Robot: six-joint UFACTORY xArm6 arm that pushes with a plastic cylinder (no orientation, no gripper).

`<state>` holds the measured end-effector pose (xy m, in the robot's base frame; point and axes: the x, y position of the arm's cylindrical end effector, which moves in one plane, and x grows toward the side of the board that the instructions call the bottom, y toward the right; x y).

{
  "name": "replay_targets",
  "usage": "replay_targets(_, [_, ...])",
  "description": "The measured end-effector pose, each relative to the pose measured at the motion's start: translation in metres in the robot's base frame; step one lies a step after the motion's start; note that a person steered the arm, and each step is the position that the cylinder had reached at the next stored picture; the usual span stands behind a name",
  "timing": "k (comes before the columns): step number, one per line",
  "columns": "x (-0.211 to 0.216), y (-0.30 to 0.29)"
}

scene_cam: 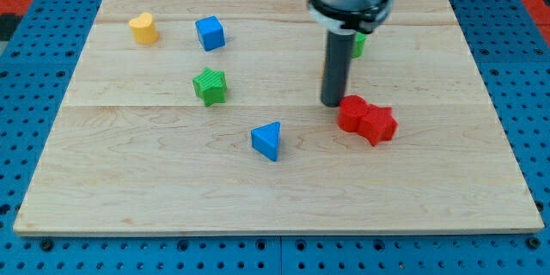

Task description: Move the yellow hexagon closer to the yellow heart

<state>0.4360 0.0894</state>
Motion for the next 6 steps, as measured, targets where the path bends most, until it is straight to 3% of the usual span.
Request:
replay_targets(1, [-0.001, 0.038])
replay_targets(2, [-0.029, 0.037])
replay_targets(3, [-0.067, 0.003])
replay_targets(4, [-0.071, -0.037])
replay_targets(6, [-0.109, -0.061])
